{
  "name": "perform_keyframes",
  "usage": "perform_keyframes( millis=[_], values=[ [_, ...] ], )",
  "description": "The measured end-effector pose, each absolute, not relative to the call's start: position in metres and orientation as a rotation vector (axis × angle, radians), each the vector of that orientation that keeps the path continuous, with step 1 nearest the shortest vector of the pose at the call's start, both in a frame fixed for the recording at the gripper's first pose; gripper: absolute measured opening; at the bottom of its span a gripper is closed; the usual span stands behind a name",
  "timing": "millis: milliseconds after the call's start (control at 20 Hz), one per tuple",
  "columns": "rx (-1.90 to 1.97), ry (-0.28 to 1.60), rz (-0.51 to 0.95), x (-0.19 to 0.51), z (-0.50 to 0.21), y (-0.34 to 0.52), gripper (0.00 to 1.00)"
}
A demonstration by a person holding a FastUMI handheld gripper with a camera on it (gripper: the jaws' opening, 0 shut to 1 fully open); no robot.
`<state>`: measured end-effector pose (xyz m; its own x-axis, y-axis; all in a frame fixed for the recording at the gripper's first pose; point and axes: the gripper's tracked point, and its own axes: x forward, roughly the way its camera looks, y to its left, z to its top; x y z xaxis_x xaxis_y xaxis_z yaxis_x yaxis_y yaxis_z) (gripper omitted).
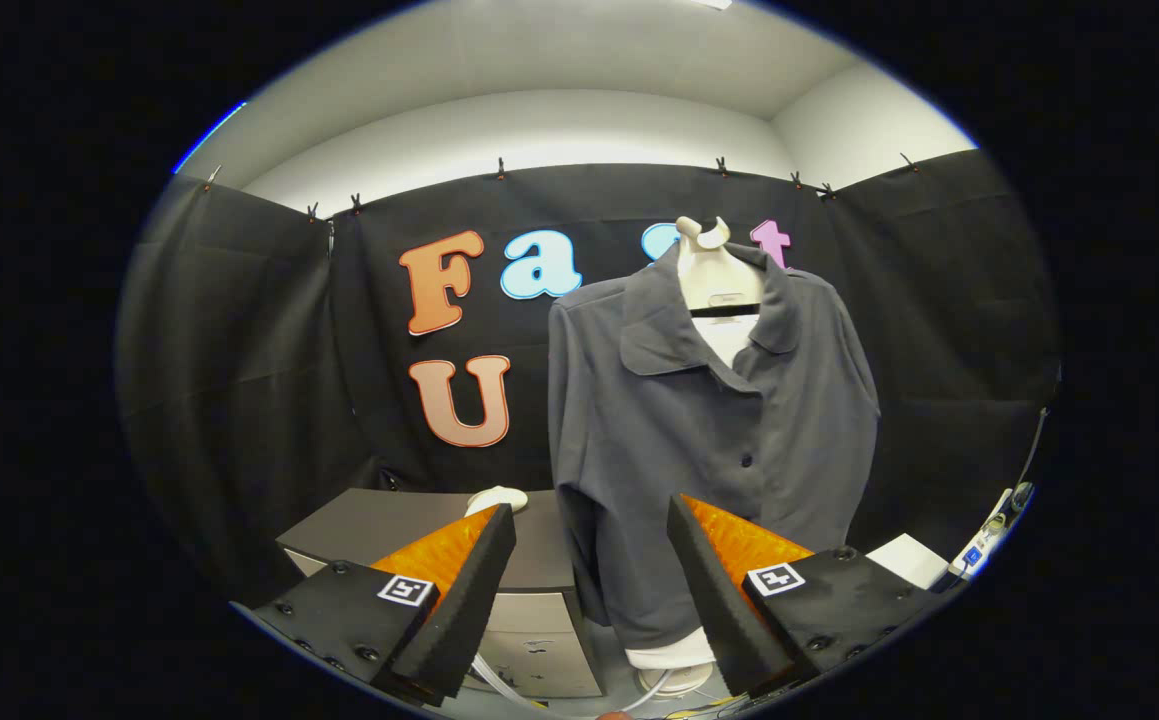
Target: Iron the clothes twice with a garment steamer, once on the left side and once on the right side.
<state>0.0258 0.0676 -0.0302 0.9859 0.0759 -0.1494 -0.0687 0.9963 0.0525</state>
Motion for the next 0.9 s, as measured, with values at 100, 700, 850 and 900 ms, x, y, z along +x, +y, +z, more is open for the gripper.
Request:
perform_keyframes(
  millis=[100, 700, 850, 900],
  values=[
    [0.037, 0.163, 0.106, 0.036, -0.033, 0.086, 0.98],
    [0.003, 0.32, 0.236, 0.104, -0.093, 0.204, 0.98],
    [0.0, 0.379, 0.264, 0.121, -0.115, 0.23, 0.98],
    [-0.007, 0.398, 0.265, 0.127, -0.124, 0.235, 0.98]
  ],
)
